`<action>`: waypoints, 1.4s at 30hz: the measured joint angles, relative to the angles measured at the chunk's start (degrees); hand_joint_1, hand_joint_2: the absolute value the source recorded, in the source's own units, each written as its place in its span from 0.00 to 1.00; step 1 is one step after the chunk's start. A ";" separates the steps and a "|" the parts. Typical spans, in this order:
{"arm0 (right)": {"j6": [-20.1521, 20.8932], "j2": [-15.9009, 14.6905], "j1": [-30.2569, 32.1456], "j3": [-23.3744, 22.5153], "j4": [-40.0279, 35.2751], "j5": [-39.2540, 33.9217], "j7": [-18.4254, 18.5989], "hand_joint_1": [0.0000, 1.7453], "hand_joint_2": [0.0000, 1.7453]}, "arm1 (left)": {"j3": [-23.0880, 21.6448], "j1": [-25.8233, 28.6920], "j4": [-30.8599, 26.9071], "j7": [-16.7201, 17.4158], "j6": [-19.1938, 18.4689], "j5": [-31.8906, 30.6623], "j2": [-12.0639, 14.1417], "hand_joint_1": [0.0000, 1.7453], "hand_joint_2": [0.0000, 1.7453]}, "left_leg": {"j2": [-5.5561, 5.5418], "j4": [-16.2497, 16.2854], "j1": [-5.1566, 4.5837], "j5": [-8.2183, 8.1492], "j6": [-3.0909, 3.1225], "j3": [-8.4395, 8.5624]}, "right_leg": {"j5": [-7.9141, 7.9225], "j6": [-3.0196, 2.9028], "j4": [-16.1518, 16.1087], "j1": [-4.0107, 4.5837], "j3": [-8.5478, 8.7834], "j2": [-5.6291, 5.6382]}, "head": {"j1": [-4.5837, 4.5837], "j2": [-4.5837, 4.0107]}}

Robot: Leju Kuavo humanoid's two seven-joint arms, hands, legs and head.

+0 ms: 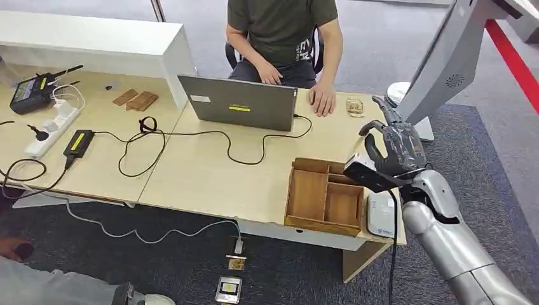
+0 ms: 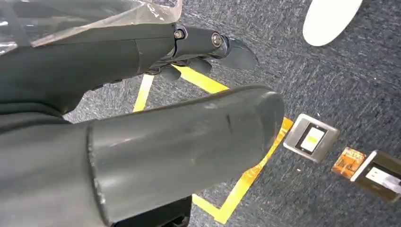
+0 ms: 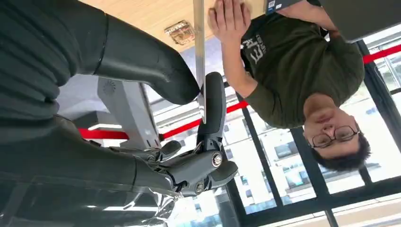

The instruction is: Pass the card to the sensor for recognition and then transmit it.

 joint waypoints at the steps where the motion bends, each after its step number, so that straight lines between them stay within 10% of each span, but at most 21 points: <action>1: 0.00 0.00 0.00 0.00 -0.09 0.00 0.00 1.00 1.00 | 0.00 -0.01 0.00 0.00 0.00 0.00 0.02 0.00 0.00 | 0.00 0.00 0.00 0.00 0.00 0.00 | 0.00 0.00 0.00 0.00 0.00 0.00 | 0.02 0.00; 14: -5.49 5.16 -8.38 2.27 11.92 5.71 -3.98 1.00 1.00 | -1.33 -0.30 0.00 -1.27 -1.49 -1.09 0.07 0.00 0.00 | -0.03 -0.02 0.01 0.04 -0.03 -0.06 | 0.00 0.00 0.08 0.01 -0.01 0.00 | 0.02 0.00; 26: 0.96 13.95 -17.84 8.07 25.71 19.83 7.89 1.00 1.00 | -4.02 -0.44 0.00 -3.52 -4.98 -3.30 0.22 0.00 0.00 | -0.04 -0.01 0.02 0.04 -0.04 -0.09 | 0.00 -0.01 0.10 0.02 -0.08 0.00 | 0.04 0.00; 42: 7.41 15.76 -22.85 10.75 33.84 24.87 13.59 1.00 1.00 | -6.99 -0.24 0.00 -3.78 -6.03 -4.26 0.24 0.00 0.00 | -0.02 0.00 0.02 0.04 -0.04 -0.07 | 0.00 -0.01 0.08 0.02 -0.09 0.00 | 0.02 0.00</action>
